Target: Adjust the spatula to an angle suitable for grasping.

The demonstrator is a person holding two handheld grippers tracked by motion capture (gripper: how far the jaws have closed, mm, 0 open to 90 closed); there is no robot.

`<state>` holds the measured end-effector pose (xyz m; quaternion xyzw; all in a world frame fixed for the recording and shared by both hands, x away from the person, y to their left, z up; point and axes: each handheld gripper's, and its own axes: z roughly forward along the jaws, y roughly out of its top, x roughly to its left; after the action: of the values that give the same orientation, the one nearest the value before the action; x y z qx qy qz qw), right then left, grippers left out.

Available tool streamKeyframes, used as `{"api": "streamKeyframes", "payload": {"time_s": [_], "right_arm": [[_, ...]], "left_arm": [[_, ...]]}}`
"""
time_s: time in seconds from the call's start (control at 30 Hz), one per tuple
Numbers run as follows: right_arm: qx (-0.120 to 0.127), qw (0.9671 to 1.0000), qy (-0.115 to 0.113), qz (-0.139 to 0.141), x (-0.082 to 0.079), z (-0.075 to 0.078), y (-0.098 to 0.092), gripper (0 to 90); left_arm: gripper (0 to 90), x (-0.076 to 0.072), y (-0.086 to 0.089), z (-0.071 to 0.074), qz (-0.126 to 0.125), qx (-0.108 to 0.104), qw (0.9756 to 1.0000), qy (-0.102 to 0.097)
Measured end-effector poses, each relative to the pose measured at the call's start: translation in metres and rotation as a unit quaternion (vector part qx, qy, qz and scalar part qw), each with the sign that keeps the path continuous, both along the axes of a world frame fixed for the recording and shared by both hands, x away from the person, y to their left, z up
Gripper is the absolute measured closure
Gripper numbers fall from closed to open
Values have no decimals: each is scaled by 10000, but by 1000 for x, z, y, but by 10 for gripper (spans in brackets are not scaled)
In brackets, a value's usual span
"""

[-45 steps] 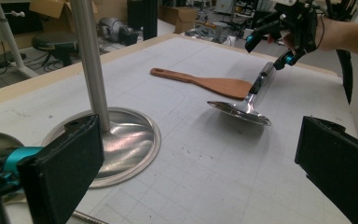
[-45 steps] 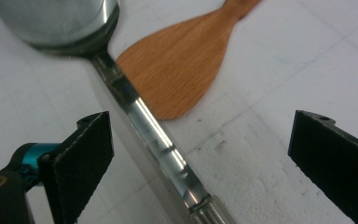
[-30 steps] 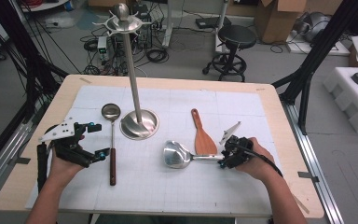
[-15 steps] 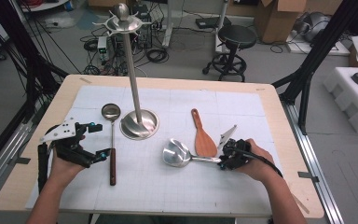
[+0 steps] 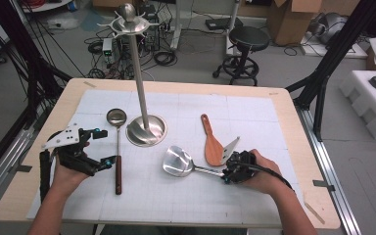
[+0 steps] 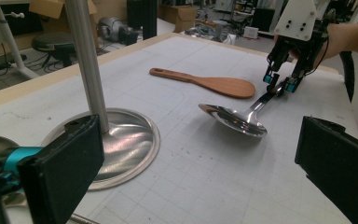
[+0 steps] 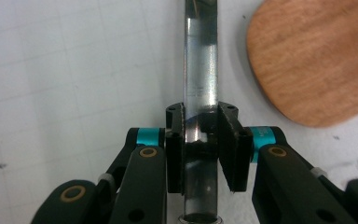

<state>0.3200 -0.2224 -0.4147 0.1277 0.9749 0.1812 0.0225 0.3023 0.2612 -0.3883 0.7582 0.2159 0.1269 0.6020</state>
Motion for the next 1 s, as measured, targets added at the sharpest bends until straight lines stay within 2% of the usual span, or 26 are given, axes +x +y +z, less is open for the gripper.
{"api": "streamKeyframes", "payload": {"time_s": [0.27,0.3,0.43,0.53,0.57,0.63,0.83,0.93,1.0], "right_arm": [[112,9999,53,120,2,-1,14,729],[202,9997,-5,99,2,-1,14,572],[252,9996,-58,-111,-2,4,6,531],[484,9985,-77,-253,-6,11,-9,524],[484,9985,-77,-253,-6,11,-9,524],[559,9978,-82,-358,-12,14,-24,528],[430,9977,-71,-516,-20,10,-42,549],[412,9973,35,-601,-21,5,-48,610],[269,9975,121,-642,-20,1,-46,623]], "left_arm": [[17,0,-1,0,-16,5,10000,6],[16,0,-1,0,-24,16,10000,9],[17,0,0,-1,-12,21,10000,27],[17,-1,-1,0,-19,45,10000,22],[17,-1,-1,0,-19,45,10000,22],[17,-1,-1,0,-17,39,10000,18],[17,-1,0,0,22,29,10000,13],[17,0,0,0,22,31,10000,17],[17,0,-1,0,12,33,10000,26]]}}
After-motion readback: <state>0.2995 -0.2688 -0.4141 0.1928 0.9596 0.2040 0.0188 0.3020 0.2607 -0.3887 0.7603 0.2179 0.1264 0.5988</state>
